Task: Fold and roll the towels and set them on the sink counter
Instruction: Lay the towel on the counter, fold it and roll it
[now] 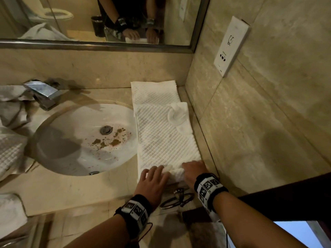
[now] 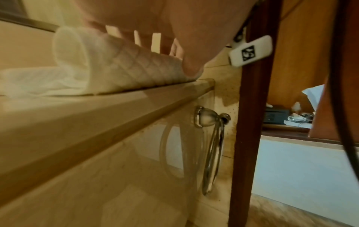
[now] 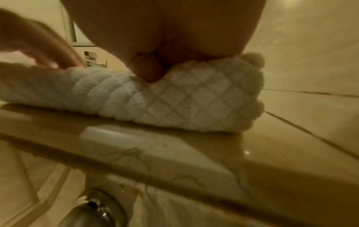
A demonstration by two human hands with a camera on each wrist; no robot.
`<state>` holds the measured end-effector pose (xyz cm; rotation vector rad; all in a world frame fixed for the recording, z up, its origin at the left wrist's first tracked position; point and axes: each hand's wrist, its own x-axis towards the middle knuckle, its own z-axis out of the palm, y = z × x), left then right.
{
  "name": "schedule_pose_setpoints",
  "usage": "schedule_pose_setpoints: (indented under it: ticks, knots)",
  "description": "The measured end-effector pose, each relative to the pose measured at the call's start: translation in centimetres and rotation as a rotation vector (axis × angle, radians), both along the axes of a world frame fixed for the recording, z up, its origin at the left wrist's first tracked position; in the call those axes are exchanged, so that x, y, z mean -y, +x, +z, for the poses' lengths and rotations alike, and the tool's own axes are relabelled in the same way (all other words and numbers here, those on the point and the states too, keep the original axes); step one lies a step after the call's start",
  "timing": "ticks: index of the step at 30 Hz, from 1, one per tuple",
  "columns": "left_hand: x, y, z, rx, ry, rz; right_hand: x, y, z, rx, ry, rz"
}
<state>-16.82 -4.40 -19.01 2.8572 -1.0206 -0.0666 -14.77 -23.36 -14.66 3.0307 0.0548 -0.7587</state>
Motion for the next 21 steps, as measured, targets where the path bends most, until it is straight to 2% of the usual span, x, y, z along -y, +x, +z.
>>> schedule_pose_setpoints:
  ticks: [2,5,7,9,11,14,15,18,21]
  knots:
    - [-0.1,-0.9,-0.4,0.001,-0.003,-0.078,-0.2,0.8,0.7,-0.103,0.002,0.004]
    - [-0.1,-0.3,0.1,-0.107,0.027,-0.065,-0.1,1.4,1.4,-0.161,0.017,-0.007]
    - [0.0,1.0,1.1,-0.146,0.037,-0.018,0.0,1.2,1.5,-0.041,0.044,-0.017]
    - [0.1,2.2,1.5,-0.207,0.061,0.014,-0.1,0.1,1.2,0.254,0.055,0.055]
    - [0.0,3.4,1.4,-0.215,0.06,0.05,-0.2,-1.5,0.4,0.313,0.058,0.135]
    - [-0.4,4.3,1.6,-0.246,0.098,0.055,0.2,-2.7,-1.6,0.177,0.012,0.153]
    - [-0.6,4.1,1.7,-0.207,0.084,0.052,0.2,-2.5,-1.8,0.178,0.012,0.15]
    - [-1.2,2.2,1.4,-0.039,0.049,0.063,-0.5,-1.7,-1.1,0.171,0.042,0.098]
    - [-1.2,0.2,0.7,-0.07,0.082,-0.016,-1.2,-1.0,-0.5,0.077,0.052,0.047]
